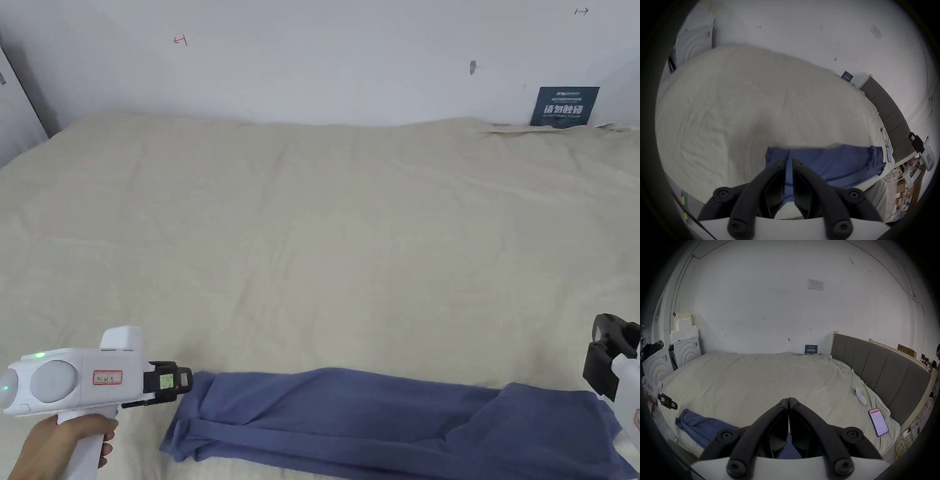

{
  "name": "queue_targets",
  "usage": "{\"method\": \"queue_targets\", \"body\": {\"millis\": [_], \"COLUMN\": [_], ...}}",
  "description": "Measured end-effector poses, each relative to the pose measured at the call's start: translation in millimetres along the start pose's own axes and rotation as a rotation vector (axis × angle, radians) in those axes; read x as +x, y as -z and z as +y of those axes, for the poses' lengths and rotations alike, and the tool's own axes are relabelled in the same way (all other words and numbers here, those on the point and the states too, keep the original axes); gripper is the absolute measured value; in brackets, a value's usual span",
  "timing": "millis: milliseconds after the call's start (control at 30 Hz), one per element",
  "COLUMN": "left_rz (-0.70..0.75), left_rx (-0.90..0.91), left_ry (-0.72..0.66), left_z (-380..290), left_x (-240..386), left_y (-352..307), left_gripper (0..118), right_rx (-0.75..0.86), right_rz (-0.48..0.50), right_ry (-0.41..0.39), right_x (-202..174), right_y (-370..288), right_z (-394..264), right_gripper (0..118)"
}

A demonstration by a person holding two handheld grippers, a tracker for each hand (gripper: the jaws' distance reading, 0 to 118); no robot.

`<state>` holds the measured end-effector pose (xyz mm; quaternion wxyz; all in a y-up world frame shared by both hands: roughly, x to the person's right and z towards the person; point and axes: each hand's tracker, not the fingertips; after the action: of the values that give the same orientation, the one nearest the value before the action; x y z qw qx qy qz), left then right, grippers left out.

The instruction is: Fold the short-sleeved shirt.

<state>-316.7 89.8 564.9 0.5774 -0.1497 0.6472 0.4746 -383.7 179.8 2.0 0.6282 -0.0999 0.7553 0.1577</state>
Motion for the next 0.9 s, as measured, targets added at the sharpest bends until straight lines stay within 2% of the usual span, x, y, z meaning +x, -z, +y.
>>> {"method": "queue_targets", "body": {"millis": [133, 167, 367, 533, 633, 700, 733, 767, 800, 900], "left_rz": [0.004, 0.006, 0.029, -0.006, 0.044, 0.069, 0.056, 0.000, -0.021, 0.044], "left_rx": [-0.051, -0.062, -0.099, -0.117, -0.123, -0.118, -0.117, -0.117, -0.127, -0.098], "left_ry": [-0.028, -0.040, -0.037, -0.032, 0.039, 0.068, 0.068, 0.054, 0.026, 0.108], "left_z": [-4.4, -6.3, -12.0, -15.6, -16.0, -13.2, -13.7, -11.8, -11.6, -17.9], "left_x": [-14.9, -17.4, -17.3, -12.4, -10.0, -11.7, -13.4, -17.1, -16.4, -4.3], "left_y": [19.3, 24.2, 43.8, 62.8, 73.1, 70.6, 69.5, 68.3, 69.0, 70.0], "left_gripper": [69, 72, 72, 65, 62, 43, 27, 16, 12, 5], "right_rx": [-0.014, -0.017, -0.040, -0.056, -0.063, -0.062, -0.062, -0.061, -0.061, -0.068], "right_rz": [-0.004, -0.003, 0.001, 0.003, -0.001, -0.002, -0.003, -0.005, -0.006, -0.008], "right_ry": [-0.002, 0.000, -0.006, -0.003, -0.003, 0.000, 0.001, 0.001, 0.001, 0.009], "right_x": [-1.7, -2.0, -3.5, -3.5, -1.5, 1.0, 1.8, 2.7, 2.9, 6.7], "right_y": [1.2, 1.4, 1.2, 2.5, 0.3, 1.1, 0.5, 0.0, 1.6, 0.6], "right_z": [-1.0, -1.6, -5.1, -7.6, -8.4, -9.2, -9.2, -9.3, -9.8, -12.1], "right_gripper": [0, 0, 0, 0, 0, 0, 0, 0, 0, 0]}}
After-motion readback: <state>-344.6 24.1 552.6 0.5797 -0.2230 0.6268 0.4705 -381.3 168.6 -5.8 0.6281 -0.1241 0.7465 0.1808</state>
